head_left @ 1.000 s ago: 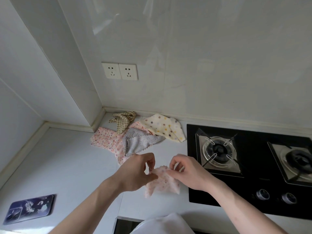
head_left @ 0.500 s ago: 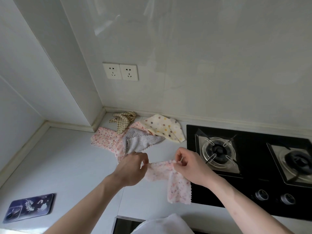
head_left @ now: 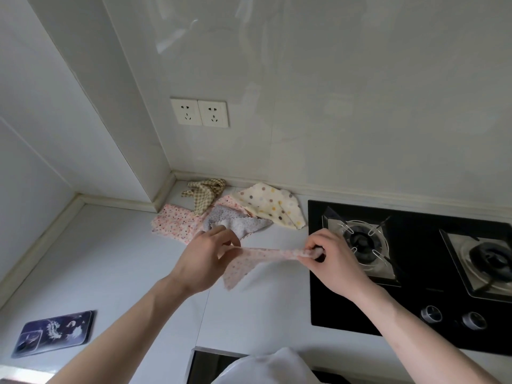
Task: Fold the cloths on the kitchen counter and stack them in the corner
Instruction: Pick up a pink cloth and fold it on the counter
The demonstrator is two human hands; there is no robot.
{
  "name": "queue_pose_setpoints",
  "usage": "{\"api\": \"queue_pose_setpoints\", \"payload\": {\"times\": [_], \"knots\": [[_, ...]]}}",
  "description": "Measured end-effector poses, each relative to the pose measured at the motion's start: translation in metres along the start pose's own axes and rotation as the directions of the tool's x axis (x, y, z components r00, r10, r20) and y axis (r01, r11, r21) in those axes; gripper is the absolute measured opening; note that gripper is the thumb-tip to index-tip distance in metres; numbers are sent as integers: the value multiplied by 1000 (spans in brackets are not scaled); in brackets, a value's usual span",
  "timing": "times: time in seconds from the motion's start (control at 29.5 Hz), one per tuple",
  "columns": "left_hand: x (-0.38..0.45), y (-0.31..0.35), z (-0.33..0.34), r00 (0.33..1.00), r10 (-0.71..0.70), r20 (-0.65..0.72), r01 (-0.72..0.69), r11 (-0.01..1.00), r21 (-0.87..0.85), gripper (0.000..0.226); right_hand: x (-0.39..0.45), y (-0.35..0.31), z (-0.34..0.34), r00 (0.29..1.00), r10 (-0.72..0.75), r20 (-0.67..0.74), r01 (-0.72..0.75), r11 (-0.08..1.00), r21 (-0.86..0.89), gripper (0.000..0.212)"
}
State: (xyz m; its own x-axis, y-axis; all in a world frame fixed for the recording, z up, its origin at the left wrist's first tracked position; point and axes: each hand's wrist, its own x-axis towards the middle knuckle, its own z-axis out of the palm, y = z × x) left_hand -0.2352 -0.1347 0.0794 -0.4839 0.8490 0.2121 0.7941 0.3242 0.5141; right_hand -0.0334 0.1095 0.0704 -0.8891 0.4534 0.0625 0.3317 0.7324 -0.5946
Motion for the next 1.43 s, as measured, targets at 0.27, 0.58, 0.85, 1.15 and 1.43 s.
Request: {"api": "queue_pose_setpoints", "payload": {"times": [0.27, 0.58, 0.85, 1.15, 1.43], "knots": [[-56, -13, 45, 928, -63, 367, 33, 996, 88, 9, -56, 27, 49, 942, 158, 295, -132, 986, -106, 35], [-104, -29, 102, 795, -233, 560, 198, 972, 124, 20, -94, 37, 87, 798, 347, 493, -319, 937, -144, 33], [-81, -40, 98, 839, -318, 442, 290, 948, 132, 14, -65, 48, 91, 815, 427, 391, -444, 894, -50, 16], [-40, -59, 109, 812, -438, 386, 403, 899, 173, 22, -28, 53, 100, 813, 519, 265, -527, 849, -45, 23], [-16, -74, 122, 795, -474, 380, 421, 881, 216, 29, -11, 64, 111, 781, 575, 245, -574, 815, -81, 28]]}}
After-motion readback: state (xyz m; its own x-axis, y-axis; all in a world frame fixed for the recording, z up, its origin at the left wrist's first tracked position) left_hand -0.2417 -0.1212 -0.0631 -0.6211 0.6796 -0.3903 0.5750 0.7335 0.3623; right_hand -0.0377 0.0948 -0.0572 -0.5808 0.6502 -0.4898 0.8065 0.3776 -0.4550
